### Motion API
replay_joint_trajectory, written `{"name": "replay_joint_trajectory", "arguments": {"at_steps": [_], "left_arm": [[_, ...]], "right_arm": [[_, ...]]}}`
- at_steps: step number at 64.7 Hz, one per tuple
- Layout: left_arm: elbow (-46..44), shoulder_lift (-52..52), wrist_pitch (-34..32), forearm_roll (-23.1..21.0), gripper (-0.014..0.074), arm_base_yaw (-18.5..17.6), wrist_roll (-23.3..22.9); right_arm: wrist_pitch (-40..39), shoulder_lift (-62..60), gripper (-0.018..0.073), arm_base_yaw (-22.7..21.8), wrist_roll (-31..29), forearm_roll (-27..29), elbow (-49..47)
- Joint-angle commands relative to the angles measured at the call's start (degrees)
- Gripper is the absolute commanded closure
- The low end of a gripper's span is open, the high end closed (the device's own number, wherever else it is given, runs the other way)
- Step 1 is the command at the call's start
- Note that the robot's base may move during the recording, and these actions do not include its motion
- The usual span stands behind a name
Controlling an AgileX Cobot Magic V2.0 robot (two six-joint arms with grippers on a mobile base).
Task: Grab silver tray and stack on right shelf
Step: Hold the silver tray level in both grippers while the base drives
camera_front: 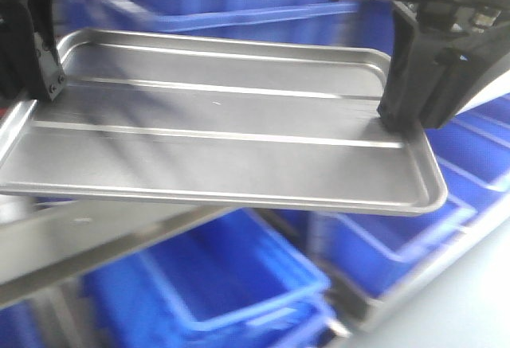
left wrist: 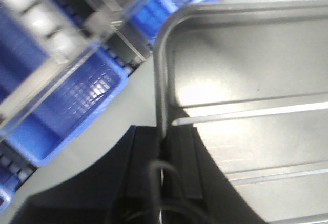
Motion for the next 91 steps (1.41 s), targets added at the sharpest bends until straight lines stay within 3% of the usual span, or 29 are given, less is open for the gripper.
{"name": "replay_joint_trajectory", "arguments": {"at_steps": [1, 91], "left_arm": [[-1.9, -1.4, -3.5, -1.2, 0.0689, -1.0, 1.4], [-1.9, -1.4, -3.4, -1.3, 0.0689, -1.0, 1.4]], "right_arm": [[-4.8, -1.7, 0.0503, 0.5, -1.8, 0.8, -1.8], [-4.8, -1.7, 0.0503, 0.5, -1.8, 0.8, -1.8]]}}
